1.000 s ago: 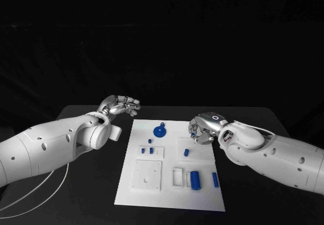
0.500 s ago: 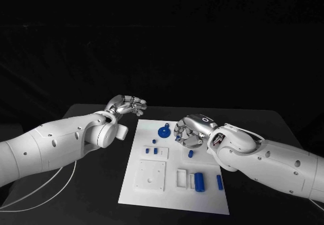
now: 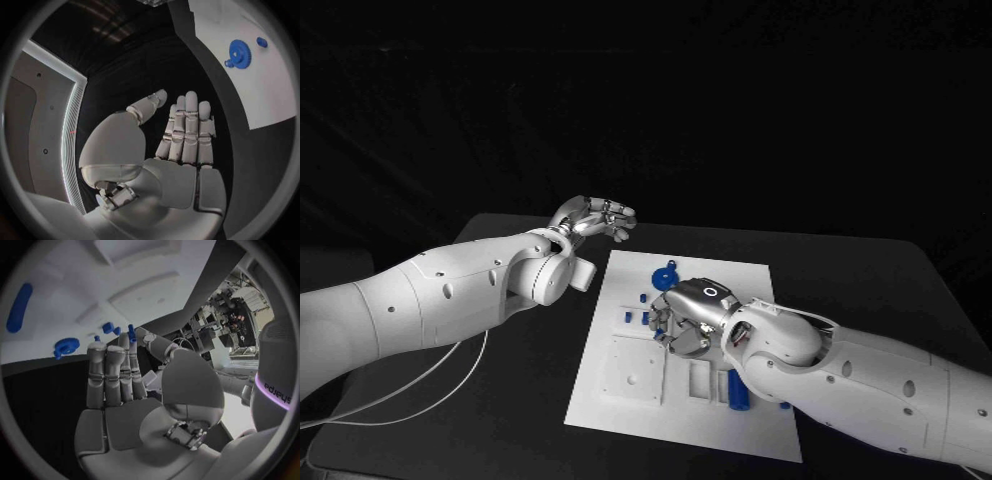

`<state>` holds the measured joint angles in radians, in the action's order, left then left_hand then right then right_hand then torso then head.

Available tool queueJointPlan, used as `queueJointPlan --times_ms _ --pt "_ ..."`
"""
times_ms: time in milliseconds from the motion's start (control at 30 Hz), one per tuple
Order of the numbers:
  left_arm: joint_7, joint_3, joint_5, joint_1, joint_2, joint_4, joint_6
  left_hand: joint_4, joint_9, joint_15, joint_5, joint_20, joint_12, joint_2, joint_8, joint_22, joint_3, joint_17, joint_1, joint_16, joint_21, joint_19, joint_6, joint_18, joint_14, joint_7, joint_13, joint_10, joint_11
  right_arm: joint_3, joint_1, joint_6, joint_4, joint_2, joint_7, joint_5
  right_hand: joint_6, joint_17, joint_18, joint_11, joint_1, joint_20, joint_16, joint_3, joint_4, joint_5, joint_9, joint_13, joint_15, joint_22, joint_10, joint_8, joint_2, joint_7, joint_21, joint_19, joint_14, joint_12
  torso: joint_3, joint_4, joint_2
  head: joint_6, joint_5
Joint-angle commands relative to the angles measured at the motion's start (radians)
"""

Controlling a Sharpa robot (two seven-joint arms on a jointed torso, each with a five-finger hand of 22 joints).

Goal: Assemble the parts on the task board

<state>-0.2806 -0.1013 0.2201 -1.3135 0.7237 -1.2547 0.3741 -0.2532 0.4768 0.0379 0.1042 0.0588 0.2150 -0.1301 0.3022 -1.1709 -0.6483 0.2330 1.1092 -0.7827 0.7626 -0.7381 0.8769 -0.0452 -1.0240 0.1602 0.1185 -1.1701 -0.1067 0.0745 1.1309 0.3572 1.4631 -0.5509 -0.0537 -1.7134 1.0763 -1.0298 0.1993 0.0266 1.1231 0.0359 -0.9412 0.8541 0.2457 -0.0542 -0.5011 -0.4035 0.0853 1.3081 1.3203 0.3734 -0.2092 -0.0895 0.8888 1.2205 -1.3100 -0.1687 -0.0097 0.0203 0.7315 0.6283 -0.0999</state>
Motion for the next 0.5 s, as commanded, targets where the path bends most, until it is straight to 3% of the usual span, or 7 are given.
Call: queueJointPlan --times_ms 33,133,500 --pt "-0.009 0.001 -0.008 -0.003 -0.004 0.003 0.006 -0.005 0.001 0.002 0.005 0.0 -0.002 0.008 0.007 -0.001 0.003 0.002 0.002 0.004 -0.005 -0.007 -0.005 -0.01 -0.008 0.001 -0.001 -0.007 0.0 0.006 -0.008 -0.032 -0.008 0.013 -0.009 -0.063 0.003 -0.001 0.062 -0.001 0.0 0.005 -0.005 0.001 0.008 0.001 -0.001 -0.001 -0.001 0.024 0.005 -0.001 0.011 -0.002 0.006 0.0 -0.007 0.005 0.0005 -0.0017 0.001 0.0 -0.002" --pt "-0.009 0.001 -0.008 -0.003 -0.004 0.004 0.005 -0.005 0.001 0.002 0.004 0.0 -0.002 0.009 0.007 -0.001 0.003 0.002 0.003 0.004 -0.006 -0.007 -0.005 -0.009 -0.008 0.001 -0.001 -0.007 0.0 0.014 -0.016 -0.028 -0.016 0.025 -0.015 -0.083 0.003 -0.001 0.062 -0.001 0.0 0.005 -0.005 0.001 0.008 0.001 -0.002 -0.001 -0.001 0.024 0.005 -0.001 0.012 -0.002 0.007 0.0 -0.008 0.005 0.0015 -0.0011 0.001 0.004 -0.007" --pt "-0.008 0.001 -0.008 -0.003 -0.011 0.006 0.002 -0.006 0.002 0.002 0.004 0.0 -0.002 0.011 0.009 -0.002 0.002 0.004 0.005 0.007 -0.007 -0.007 -0.002 -0.009 -0.009 -0.001 -0.001 -0.007 0.0 0.024 -0.025 -0.037 -0.015 0.037 -0.015 -0.094 0.003 0.0 0.062 -0.001 0.0 0.006 -0.005 0.001 0.011 0.001 -0.003 -0.002 -0.001 0.024 0.006 -0.001 0.014 -0.002 0.011 0.001 -0.009 0.007 0.0018 -0.0007 0.0 0.026 -0.031"
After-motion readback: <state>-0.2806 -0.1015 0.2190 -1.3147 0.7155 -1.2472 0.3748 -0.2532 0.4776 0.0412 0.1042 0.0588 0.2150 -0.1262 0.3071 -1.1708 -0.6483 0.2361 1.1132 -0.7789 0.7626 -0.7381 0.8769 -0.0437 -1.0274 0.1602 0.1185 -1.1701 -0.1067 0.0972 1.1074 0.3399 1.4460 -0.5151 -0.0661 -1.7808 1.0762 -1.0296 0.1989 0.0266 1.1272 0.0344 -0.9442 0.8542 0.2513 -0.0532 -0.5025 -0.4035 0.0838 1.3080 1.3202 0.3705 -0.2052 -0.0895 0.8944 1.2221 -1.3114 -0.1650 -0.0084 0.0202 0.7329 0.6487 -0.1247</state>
